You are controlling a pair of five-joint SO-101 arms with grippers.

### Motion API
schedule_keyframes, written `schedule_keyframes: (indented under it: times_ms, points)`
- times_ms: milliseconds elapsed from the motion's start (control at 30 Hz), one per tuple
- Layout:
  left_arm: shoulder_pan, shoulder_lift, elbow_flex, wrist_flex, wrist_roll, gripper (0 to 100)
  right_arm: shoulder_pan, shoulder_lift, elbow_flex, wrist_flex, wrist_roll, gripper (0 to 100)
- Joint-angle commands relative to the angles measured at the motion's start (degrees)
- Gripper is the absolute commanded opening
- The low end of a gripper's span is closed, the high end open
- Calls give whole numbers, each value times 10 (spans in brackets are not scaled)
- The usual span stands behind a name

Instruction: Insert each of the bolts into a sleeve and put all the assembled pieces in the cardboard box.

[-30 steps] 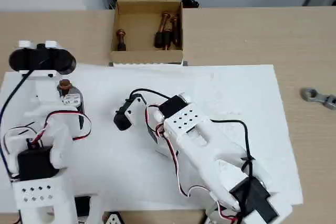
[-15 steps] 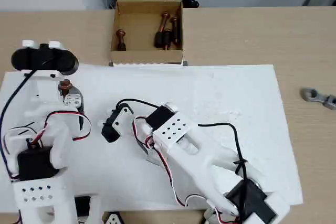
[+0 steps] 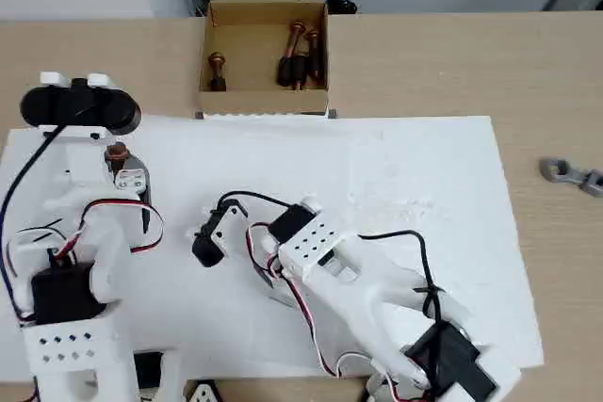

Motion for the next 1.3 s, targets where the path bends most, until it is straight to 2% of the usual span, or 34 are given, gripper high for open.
schedule_keyframes:
  times_ms: [0,400,633,933,1067,1267]
  points:
    - [1,-4,-6,-11,-2,5,7,-7,19,-41,-5,198]
    - [1,-4,-6,-11,-2,5,8,-4,51,-61,-4,196]
    - [1,-4,-6,-11,-2,5,55,-6,51,-64,-5,51]
    - [1,-4,-7,-12,-1,5,59,-13,50,-32,-4,46]
    - [1,-4,-7,-12,-2,5,59,-85,47,-20,-4,30]
    - [1,-4,-7,-12,1,5,64,-286,47,10,-4,14]
